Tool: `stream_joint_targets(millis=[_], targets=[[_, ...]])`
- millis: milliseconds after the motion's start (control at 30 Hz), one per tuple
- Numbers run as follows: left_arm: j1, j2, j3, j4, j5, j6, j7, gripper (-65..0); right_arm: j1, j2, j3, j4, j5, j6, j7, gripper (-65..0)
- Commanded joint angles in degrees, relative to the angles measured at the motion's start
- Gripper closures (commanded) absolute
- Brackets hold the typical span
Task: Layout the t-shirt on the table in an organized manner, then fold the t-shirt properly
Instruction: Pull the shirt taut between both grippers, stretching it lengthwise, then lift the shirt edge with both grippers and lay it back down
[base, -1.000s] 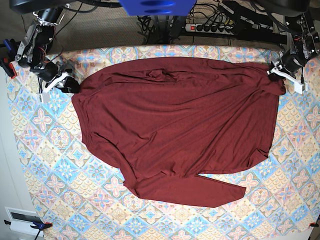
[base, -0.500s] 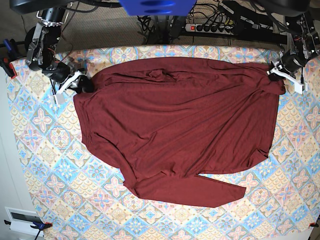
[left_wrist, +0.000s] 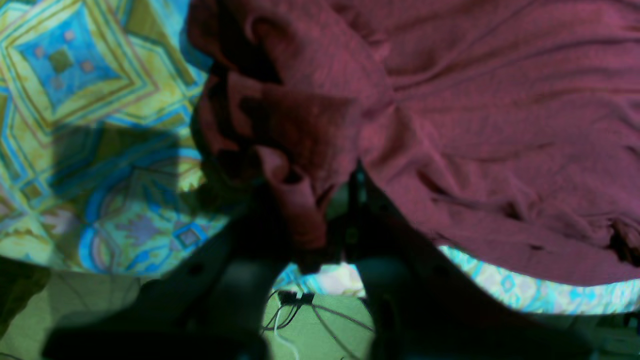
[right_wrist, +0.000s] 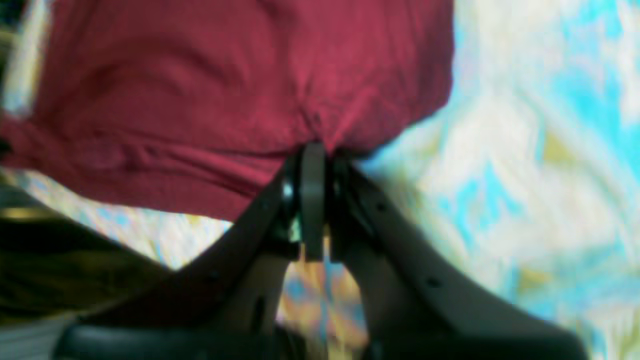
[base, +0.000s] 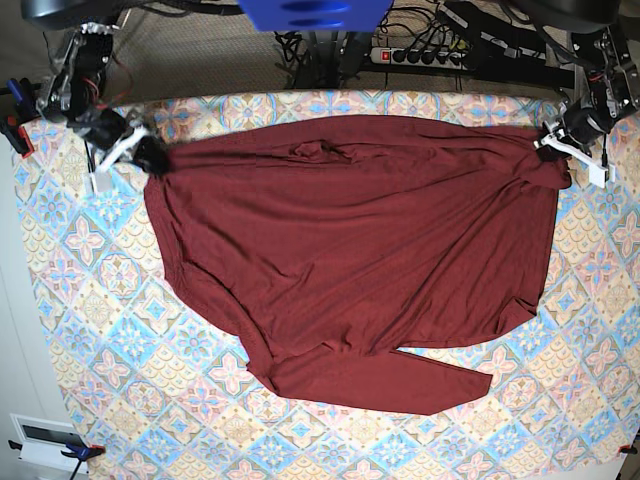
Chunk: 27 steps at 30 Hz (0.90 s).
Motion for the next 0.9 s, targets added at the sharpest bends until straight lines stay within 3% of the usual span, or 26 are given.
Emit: stream_joint_targets(millis=[0,67,367,567,767,867], targets=[[0.58,-2.74,-0.56,1.00,-0.62,-0.26,-0.76,0.0,0.13,1.22,0.91,2.38,1.96,0.53,1.66,0.0],[0.84,-3.35,-0.56,1.00,-0.62,-0.44,-0.84,0.0,-1.02,1.22,1.44,3.70,1.96,0.53,0.52,0.0],[1.63,-5.64,-0.65,1.00,-0.62,-6.85,-0.84,0.0,-4.80,1.22,2.93,8.62,2.05,0.53,-1.51,0.0],[1.45,-4.32,-1.18,1.00,-3.87,-7.03,-1.11,0.0,-7.70,1.22,6.45,11.35,2.05,0.53,-1.59,0.0],[1.63,-3.35,-6.10,0.91,-9.15,-7.03,-0.84,0.0,-8.67,1.22,6.71,13.46,2.05,0.53,-1.59,0.0],[1.10,-1.16,-9.62,0.91,-10.03,-7.03,-0.84,0.0,-8.49,1.22,6.71,13.46,2.05,0.53,-1.59,0.0]])
